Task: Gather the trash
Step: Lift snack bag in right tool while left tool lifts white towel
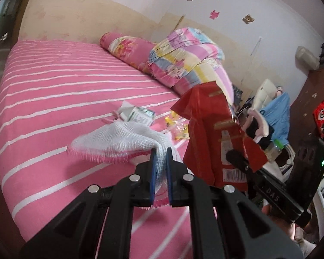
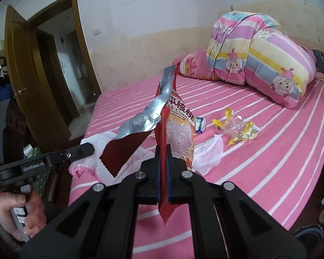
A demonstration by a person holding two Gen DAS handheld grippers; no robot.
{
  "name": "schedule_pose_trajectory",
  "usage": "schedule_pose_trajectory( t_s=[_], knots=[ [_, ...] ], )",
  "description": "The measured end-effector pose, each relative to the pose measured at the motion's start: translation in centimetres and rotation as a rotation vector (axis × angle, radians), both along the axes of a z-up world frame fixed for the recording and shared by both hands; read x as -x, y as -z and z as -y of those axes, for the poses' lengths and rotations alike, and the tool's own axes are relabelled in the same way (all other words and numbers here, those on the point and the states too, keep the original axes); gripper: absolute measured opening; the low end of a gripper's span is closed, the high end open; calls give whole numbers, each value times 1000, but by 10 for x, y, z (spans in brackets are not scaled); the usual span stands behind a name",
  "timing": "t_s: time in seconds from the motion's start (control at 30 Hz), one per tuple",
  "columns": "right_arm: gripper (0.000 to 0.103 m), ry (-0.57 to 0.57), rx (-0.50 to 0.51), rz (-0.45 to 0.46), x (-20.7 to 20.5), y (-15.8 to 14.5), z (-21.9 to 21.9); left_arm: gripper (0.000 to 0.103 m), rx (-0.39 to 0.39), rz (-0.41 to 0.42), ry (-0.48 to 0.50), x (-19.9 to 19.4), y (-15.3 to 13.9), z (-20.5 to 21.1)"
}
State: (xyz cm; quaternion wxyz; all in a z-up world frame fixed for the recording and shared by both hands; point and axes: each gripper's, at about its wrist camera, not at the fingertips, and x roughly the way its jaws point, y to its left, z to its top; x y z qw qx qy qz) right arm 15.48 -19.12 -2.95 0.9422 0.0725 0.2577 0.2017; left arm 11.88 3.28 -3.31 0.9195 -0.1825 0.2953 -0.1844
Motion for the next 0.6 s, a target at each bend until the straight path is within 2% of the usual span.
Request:
schedule_pose_trajectory(
  t_s=[0.2, 0.37, 0.6],
  knots=[
    [5, 46, -23, 27, 41, -23, 33, 8, 11, 44, 54, 15, -30, 29],
    [5, 101, -39, 38, 74, -36, 68, 8, 8, 75, 134, 30, -51, 68],
    [5, 200, -50, 35, 114, -35, 119, 8, 10, 54, 282, 44, -57, 136]
  ],
)
